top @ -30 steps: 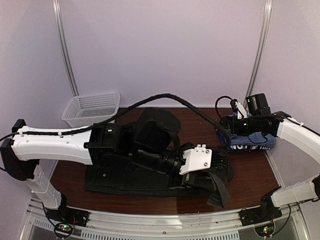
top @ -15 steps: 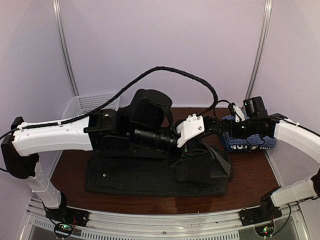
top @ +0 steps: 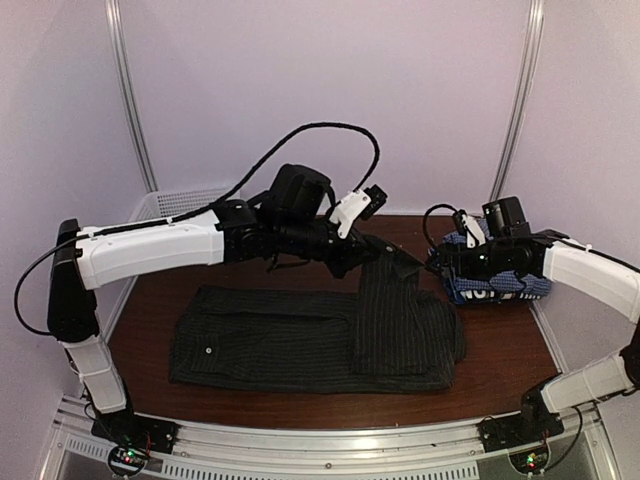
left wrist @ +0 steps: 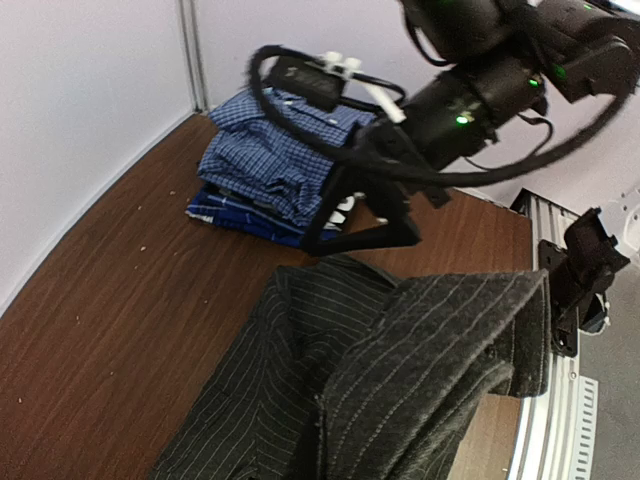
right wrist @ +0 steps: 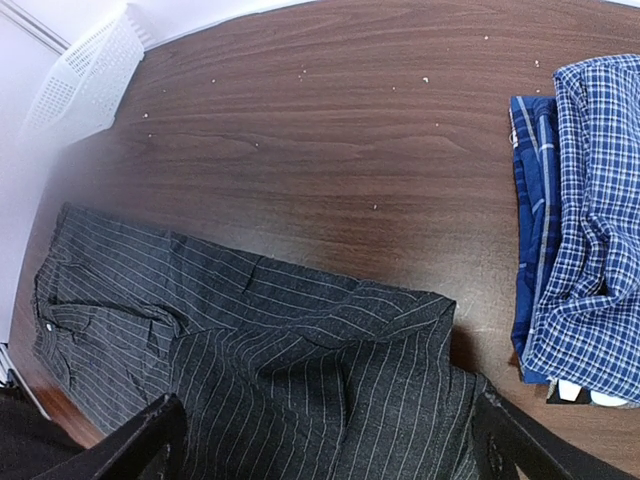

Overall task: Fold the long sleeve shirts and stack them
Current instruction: Place the rectangle-folded shirt in the left sleeve.

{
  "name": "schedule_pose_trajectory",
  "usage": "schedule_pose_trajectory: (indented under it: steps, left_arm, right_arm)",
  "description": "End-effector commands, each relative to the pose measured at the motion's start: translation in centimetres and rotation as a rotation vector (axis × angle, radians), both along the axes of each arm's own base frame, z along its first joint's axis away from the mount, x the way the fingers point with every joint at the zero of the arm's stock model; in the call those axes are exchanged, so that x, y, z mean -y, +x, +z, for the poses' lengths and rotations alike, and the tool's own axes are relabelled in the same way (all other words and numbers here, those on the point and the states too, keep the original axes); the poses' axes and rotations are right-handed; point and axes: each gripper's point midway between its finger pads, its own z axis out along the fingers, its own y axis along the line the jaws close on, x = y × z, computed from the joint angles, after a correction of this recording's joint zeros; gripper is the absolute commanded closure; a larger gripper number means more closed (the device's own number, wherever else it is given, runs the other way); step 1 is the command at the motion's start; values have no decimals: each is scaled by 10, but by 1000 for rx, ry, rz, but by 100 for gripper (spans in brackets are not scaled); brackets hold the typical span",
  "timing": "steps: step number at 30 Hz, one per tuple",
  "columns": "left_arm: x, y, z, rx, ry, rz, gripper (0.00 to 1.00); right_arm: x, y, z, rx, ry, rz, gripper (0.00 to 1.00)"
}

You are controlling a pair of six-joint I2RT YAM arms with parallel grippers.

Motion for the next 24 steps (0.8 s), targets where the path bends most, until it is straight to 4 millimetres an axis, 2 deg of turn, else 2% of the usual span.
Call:
schedule_pose_trajectory:
  steps: [1, 8, 14, 15, 18, 20, 24]
  left_arm:
    - [-19, 44, -7, -120, -85, 114, 100]
    - [-78, 90, -54, -248, -100, 293, 100]
    - [-119, 99, -73, -289, -120, 382, 100]
    - [-122, 100, -70, -276, -137, 392, 100]
    - [-137, 95, -69, -267, -147, 421, 100]
    - [-139, 85, -63, -265, -169, 391, 100]
    - [-128, 44, -27, -240, -252, 152, 100]
  right_arm:
    - [0, 2, -7, 2, 0, 12, 0]
    - [-5, 1, -17, -14, 12, 32, 0]
    - [-15, 0, -25, -27, 46, 87, 0]
    - [-17, 0, -27, -34, 53, 94, 0]
    - [-21, 2, -31, -46, 68, 103, 0]
    - [-23, 5, -34, -49, 71, 101, 0]
    - [-23, 10, -42, -62, 63, 93, 0]
